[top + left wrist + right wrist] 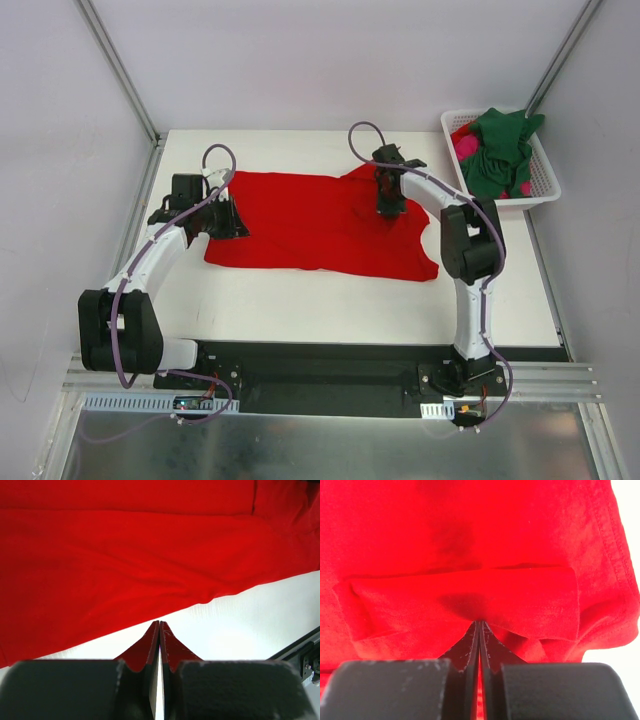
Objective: Fold and stack the t-shirts
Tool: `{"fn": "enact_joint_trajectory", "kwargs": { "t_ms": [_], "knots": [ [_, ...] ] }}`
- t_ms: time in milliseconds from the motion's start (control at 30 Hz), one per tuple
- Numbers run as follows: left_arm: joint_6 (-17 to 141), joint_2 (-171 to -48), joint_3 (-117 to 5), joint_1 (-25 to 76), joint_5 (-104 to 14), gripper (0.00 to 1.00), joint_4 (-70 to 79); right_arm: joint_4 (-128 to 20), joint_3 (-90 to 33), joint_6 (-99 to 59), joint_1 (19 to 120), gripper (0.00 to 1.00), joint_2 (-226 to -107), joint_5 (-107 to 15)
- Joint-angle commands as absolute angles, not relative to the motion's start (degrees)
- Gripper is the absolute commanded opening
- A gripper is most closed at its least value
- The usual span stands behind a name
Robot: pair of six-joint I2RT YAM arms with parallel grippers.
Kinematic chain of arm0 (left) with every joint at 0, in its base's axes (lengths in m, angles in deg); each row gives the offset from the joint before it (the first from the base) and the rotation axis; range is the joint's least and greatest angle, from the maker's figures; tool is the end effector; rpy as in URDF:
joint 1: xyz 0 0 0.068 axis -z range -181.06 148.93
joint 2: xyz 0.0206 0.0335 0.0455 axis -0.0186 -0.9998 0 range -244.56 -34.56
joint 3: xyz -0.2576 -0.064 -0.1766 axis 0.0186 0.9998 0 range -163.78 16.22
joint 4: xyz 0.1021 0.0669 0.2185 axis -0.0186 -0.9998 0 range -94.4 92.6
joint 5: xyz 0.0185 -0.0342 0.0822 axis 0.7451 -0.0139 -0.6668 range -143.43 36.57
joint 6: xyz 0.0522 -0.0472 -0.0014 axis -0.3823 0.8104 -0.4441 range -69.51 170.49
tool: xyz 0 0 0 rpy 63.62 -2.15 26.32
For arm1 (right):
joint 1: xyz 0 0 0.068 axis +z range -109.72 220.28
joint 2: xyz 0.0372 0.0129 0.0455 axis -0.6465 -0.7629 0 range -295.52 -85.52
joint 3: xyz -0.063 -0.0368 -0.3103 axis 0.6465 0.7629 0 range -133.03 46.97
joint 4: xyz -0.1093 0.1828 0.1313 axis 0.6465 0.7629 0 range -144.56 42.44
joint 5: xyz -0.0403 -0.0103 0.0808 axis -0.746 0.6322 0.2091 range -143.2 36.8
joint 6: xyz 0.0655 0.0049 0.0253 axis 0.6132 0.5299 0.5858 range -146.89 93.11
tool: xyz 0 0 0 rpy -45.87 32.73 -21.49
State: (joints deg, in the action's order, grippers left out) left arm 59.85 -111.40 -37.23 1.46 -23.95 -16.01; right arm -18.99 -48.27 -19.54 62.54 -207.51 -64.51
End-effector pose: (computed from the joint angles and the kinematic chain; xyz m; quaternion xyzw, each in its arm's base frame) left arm 0.2776 -0.0405 0.2962 0.0506 0.8881 -0.2719 0.3672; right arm 0.4490 0.1715 0.2107 -0.1020 0.9611 -0.0316 0.2546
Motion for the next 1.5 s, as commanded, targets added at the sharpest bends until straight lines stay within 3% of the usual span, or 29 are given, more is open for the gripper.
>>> {"fn": "enact_joint_trajectory", "kwargs": {
  "t_ms": [0, 967, 1333, 1467],
  "knots": [
    [58.48, -111.9, -37.92, 1.04, -24.16, 0.01, -14.71, -17.38, -51.81, -20.48, 62.52, 0.01, -208.83, -64.98],
    [57.87, -112.96, -38.45, 0.61, -23.81, 0.01, -14.71, -17.64, -57.97, -24.51, 61.55, 0.01, -211.12, -65.33],
    [59.09, -112.96, -39.41, 1.48, -19.07, 0.0, -13.05, -27.05, -45.77, -28.04, 61.46, 0.02, -197.86, -66.3],
    [61.29, -116.37, -41.25, 5.95, -18.53, 0.0, -10.32, -28.36, -37.53, -26.29, 61.46, 0.01, -191.88, -66.29]
  ]
}}
